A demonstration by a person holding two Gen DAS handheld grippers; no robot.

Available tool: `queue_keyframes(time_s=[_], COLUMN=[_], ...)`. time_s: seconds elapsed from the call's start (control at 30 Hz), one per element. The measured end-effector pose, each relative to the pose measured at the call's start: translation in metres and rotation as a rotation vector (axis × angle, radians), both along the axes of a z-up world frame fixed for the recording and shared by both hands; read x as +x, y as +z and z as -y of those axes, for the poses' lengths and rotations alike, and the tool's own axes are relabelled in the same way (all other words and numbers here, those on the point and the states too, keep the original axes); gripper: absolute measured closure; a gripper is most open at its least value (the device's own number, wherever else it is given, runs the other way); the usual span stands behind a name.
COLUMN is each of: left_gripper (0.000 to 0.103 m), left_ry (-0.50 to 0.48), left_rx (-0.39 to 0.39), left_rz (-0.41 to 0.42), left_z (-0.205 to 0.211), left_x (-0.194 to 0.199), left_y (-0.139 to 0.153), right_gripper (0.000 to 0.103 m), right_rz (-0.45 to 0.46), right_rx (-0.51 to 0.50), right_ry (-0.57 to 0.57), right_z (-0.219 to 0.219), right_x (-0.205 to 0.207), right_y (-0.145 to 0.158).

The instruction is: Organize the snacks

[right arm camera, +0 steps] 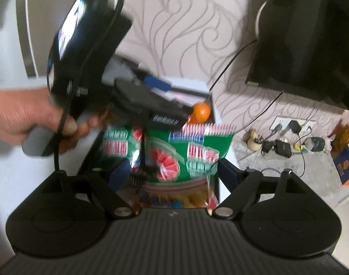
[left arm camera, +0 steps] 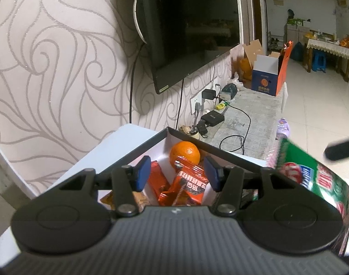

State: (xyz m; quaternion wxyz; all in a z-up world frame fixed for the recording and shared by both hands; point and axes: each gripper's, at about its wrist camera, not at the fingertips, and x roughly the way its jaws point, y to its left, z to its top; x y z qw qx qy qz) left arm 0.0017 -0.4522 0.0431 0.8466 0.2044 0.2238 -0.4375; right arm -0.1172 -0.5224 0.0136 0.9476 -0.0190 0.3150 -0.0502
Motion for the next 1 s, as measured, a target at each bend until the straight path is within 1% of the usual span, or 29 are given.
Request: queue_keyframes(time_s=[0.07, 0.13, 0.17, 0.2, 0.27, 0.3, 0.4, 0.53, 0.7, 0.87, 1.0], left_gripper=[0.049, 0.049, 0.049, 0.049, 0.049, 0.049, 0.049, 0.049, 0.049, 0.049, 0.049], left_ry=[0.001, 0.001, 0.003, 0.004, 0.006, 0.006, 0.008, 0.005, 0.007, 0.03, 0.056], left_rx=[0.0, 0.0, -0.001, -0.001, -0.004, -0.006, -0.005, -0.009, -0.011, -0.017, -0.033], left_rz=[0.001, 0.001, 0.002, 0.002, 0.003, 0.003, 0.0, -0.006, -0.003, -0.006, -0.02], left_z=[0.0, -0.001, -0.001, -0.001, -0.002, -0.002, -0.002, 0.0, 0.0, -0.004, -0.007], left_x=[0.001, 0.001, 0.002, 0.001, 0.002, 0.003, 0.005, 0.002, 0.001, 0.001, -0.003], left_y=[0.0, 0.0, 0.0, 0.0, 0.001, 0.001, -0.001, 0.0, 0.002, 0.004, 0.01], right_gripper=[0.017, 0.019, 0.026, 0.041, 0.053, 0.056, 0.057, 0.057, 0.057, 0.057, 0.056], right_rz=[0.047, 0.078, 0.081, 0.072, 0.04, 0.031, 0.021, 0.007, -0.002, -0.011, -0.02], right_rx=[0.024, 0.068, 0.086, 0.101, 0.115, 0.115, 0.141, 0.16, 0.135, 0.125, 0.098], right_ry=[-0.014, -0.021, -0.025, -0.026, -0.034, -0.04, -0.039, -0.025, -0.01, -0.014, -0.012], right_z=[0.005, 0.012, 0.016, 0.019, 0.022, 0.023, 0.022, 0.019, 0.012, 0.013, 0.01], right_x=[-0.007, -0.012, -0.012, -0.012, -0.009, -0.009, -0.008, 0.005, 0.019, 0.018, 0.017], right_y=[0.011, 0.019, 0.021, 0.022, 0.017, 0.014, 0.009, 0.002, -0.004, -0.004, -0.003])
